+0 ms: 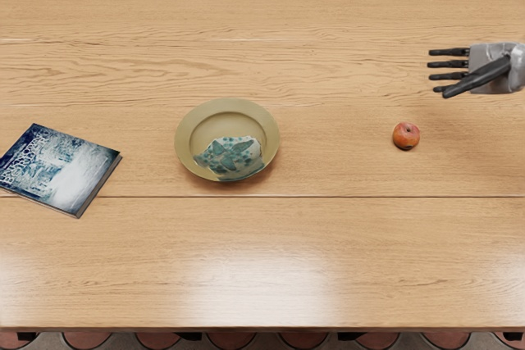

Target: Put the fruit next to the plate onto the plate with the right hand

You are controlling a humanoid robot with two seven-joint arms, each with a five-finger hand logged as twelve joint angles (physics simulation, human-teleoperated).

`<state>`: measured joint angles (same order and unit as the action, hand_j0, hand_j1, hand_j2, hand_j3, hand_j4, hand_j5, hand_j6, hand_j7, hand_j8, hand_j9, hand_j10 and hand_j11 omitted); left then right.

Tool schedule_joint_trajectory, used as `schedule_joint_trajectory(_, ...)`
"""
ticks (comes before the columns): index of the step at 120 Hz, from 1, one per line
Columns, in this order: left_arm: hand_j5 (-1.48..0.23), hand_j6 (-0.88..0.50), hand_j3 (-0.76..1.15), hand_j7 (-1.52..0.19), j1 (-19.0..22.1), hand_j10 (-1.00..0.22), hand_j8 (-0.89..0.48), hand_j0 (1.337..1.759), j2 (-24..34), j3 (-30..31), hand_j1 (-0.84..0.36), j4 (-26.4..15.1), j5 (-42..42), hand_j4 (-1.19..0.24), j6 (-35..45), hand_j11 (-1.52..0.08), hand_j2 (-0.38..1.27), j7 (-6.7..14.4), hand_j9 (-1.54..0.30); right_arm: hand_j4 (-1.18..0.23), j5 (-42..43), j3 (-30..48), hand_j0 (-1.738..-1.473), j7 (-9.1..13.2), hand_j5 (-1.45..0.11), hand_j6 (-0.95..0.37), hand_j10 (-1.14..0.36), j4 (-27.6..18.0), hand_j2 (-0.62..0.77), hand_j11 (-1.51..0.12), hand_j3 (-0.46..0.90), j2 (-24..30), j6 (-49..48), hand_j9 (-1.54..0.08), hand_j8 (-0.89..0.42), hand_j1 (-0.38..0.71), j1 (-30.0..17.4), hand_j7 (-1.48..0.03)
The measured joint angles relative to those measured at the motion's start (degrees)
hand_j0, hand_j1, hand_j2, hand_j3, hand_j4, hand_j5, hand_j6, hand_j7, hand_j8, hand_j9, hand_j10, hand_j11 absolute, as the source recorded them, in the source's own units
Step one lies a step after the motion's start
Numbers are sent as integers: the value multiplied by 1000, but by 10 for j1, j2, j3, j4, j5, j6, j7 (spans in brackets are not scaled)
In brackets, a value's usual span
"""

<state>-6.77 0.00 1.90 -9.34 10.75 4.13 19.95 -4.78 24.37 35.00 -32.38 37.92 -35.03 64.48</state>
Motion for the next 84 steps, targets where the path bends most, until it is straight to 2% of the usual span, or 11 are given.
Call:
schedule_joint_trajectory(24,-25,-20,0,-25,1,-19,-20,1658,0,0,327,0,0,-19,0,-24,4,0,-24,0,8,4,-1658,0,0,2,2,-2,0,0,0,2,0,0,2,-349,2,0)
schedule_joint_trajectory(37,-25,-20,0,-24,3,-19,-20,1658,0,-1,327,0,0,-19,0,-24,4,0,-24,0,113,0,-1658,0,0,3,2,-8,0,0,0,-20,0,0,3,-349,36,0)
schedule_joint_trajectory(52,-25,-20,0,-25,8,-19,-20,1658,0,-1,327,1,0,-19,0,-24,4,0,-24,-1,279,-29,-1658,0,0,1,1,-83,0,0,0,-38,0,0,1,-349,80,0)
schedule_joint_trajectory(61,-25,-20,0,-25,8,-19,-20,1658,0,-2,327,1,0,-19,0,-24,4,0,-24,-1,357,-88,-1658,0,0,0,0,-120,0,0,0,-43,0,0,0,-349,113,0)
schedule_joint_trajectory(72,-25,-20,0,-25,8,-19,-20,1658,0,-2,327,1,0,-19,0,-24,4,0,-25,-2,408,-165,-1658,0,0,-2,-1,-163,0,0,0,-47,20,0,-1,-349,153,0)
schedule_joint_trajectory(84,-25,-20,0,-25,11,-19,-20,1658,0,-2,327,1,0,-19,0,-24,4,0,-25,-2,431,-213,-1658,0,0,-3,-1,-189,0,0,0,-59,73,0,-2,-349,174,0)
